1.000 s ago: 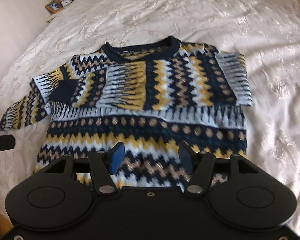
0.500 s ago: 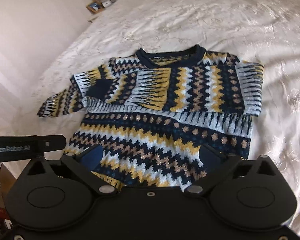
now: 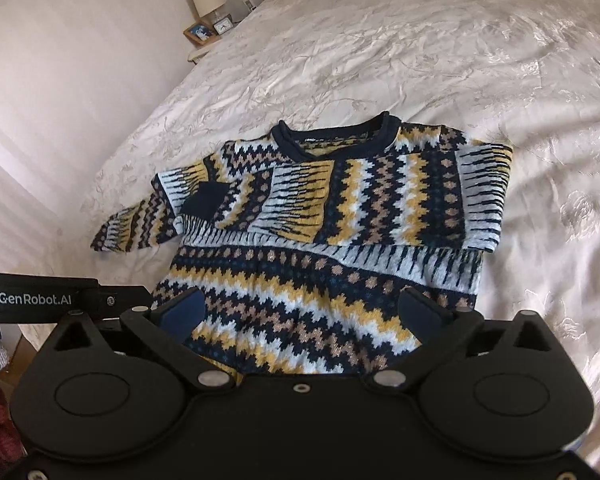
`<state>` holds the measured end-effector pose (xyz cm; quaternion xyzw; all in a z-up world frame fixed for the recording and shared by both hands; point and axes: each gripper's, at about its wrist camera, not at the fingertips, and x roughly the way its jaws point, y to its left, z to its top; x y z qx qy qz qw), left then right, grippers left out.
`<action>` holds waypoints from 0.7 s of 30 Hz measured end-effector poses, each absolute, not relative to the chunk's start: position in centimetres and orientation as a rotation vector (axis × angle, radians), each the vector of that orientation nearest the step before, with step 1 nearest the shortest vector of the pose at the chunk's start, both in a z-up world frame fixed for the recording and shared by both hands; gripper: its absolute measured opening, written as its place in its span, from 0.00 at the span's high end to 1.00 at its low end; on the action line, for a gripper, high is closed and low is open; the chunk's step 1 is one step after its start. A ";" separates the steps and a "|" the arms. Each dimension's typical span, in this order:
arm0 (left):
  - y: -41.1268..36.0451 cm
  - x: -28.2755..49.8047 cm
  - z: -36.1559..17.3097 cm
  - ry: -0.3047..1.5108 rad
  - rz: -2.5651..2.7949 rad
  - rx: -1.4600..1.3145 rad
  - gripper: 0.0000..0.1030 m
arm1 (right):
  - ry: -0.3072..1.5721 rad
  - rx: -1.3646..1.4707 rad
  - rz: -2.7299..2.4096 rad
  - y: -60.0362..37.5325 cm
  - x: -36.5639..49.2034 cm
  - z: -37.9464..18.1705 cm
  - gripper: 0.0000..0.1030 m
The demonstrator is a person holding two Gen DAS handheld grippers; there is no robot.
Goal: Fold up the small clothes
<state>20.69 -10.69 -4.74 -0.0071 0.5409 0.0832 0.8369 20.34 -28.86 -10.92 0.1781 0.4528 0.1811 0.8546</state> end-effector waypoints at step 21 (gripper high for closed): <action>-17.1 22.6 -3.8 1.137 0.082 0.095 0.25 | 0.973 0.436 0.408 -32.4 20.6 -11.9 0.00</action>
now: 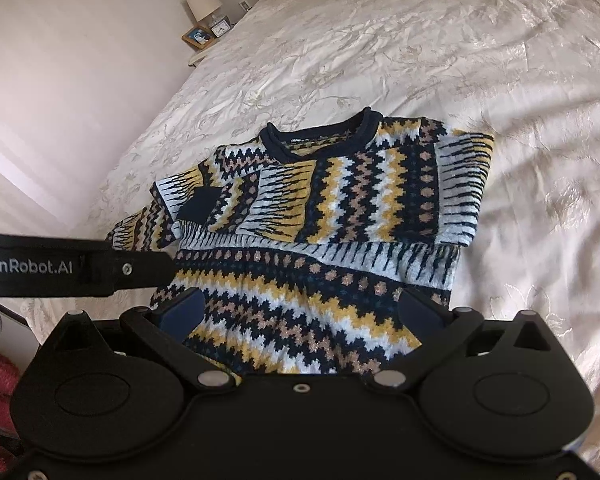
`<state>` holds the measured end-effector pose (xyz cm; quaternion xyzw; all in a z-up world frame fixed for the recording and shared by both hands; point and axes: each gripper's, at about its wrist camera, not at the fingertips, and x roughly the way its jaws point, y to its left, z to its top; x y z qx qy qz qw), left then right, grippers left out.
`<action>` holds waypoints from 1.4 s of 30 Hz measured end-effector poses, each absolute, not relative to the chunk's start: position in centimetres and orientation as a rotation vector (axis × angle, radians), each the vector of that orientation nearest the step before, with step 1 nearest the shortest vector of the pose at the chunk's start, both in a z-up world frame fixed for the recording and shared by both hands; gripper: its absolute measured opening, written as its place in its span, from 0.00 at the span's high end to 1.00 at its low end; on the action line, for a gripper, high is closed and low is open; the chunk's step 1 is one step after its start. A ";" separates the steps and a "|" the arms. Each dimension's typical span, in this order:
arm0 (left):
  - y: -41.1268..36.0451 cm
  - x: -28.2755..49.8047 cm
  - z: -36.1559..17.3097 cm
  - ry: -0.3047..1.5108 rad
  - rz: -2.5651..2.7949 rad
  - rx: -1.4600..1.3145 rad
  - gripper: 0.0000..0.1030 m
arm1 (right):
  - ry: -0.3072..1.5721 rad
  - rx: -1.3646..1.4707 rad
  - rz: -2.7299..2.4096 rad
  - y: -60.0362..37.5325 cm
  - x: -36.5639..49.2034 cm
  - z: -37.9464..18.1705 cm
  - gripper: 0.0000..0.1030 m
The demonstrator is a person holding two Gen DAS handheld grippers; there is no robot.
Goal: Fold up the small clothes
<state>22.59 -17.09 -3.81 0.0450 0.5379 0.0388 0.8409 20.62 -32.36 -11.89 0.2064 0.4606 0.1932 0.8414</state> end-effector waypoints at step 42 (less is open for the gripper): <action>9.4 22.7 -8.3 0.944 0.124 -0.205 0.12 | 1.036 0.220 0.325 -21.2 21.9 -9.7 0.01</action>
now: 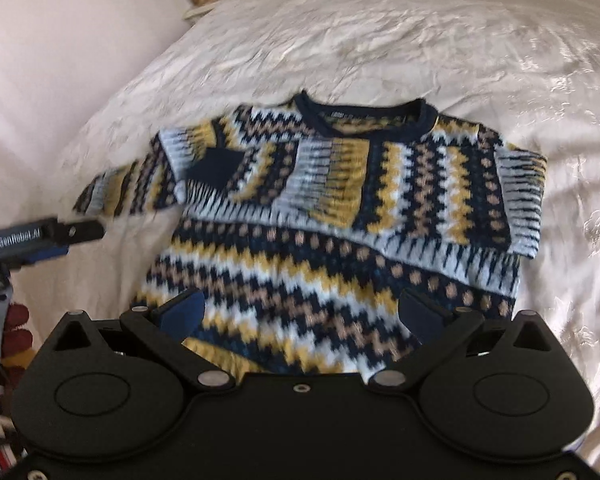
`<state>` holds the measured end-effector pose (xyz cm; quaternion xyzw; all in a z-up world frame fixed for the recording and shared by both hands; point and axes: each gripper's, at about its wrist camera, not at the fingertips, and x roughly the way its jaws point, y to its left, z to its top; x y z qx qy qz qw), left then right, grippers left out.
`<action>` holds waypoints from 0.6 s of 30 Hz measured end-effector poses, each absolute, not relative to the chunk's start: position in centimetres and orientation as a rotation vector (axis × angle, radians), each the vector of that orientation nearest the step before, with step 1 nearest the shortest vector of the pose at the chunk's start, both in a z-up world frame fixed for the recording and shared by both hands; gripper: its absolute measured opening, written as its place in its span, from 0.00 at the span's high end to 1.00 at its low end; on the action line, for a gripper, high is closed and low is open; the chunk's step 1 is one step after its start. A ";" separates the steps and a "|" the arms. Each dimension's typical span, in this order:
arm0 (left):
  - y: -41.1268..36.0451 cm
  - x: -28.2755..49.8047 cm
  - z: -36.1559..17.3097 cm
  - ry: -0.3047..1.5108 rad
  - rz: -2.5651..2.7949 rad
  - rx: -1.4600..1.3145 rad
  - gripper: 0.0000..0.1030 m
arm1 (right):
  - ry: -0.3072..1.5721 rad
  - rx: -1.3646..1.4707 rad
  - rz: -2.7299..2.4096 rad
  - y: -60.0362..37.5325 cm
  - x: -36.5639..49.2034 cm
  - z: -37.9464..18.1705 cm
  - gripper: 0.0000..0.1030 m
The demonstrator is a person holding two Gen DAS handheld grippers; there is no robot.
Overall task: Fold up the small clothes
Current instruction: 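Close the left gripper on the other sleeve cuff and lift it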
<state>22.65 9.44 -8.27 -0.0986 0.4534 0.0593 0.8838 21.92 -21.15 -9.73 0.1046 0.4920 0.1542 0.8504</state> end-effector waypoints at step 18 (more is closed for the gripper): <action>28.9 32.7 -13.6 0.949 0.271 -0.325 0.12 | 1.068 0.180 0.224 -12.0 26.8 -8.9 0.01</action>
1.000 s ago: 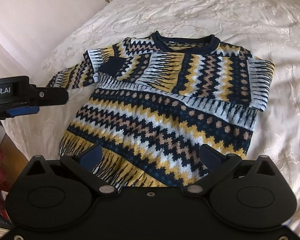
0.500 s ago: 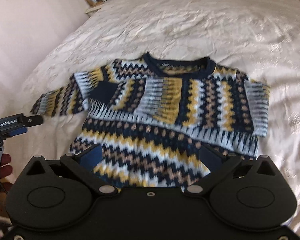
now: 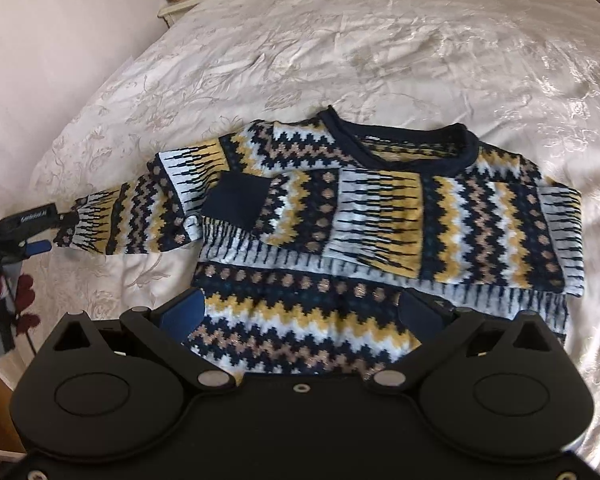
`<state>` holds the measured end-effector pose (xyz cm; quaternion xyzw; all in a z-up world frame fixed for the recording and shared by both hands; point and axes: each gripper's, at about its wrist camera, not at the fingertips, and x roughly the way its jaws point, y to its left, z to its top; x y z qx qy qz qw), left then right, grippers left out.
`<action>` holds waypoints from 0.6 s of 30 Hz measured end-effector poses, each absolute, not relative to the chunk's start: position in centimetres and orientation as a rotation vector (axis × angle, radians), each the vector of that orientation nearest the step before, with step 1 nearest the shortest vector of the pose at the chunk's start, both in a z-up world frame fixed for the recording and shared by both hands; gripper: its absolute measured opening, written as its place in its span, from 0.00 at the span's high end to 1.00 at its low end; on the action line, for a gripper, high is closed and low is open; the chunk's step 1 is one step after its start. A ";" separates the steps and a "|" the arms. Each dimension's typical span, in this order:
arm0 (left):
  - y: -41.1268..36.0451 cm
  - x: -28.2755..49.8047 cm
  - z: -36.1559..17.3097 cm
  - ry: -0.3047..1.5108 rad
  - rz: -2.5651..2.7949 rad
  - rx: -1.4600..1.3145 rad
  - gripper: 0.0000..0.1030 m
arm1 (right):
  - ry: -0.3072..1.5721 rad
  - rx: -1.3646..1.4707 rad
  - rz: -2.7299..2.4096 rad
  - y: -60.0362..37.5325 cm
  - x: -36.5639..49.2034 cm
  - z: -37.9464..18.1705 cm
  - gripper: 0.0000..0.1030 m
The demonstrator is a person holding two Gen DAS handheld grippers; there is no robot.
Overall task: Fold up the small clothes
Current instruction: 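Close the left gripper on the other sleeve cuff and lift it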
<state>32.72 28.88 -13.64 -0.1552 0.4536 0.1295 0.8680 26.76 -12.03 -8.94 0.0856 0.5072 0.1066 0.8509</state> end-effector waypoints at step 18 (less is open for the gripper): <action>33.3 34.8 -18.9 0.948 0.295 -0.549 0.01 | 1.129 0.130 0.237 -8.5 30.2 -9.6 0.01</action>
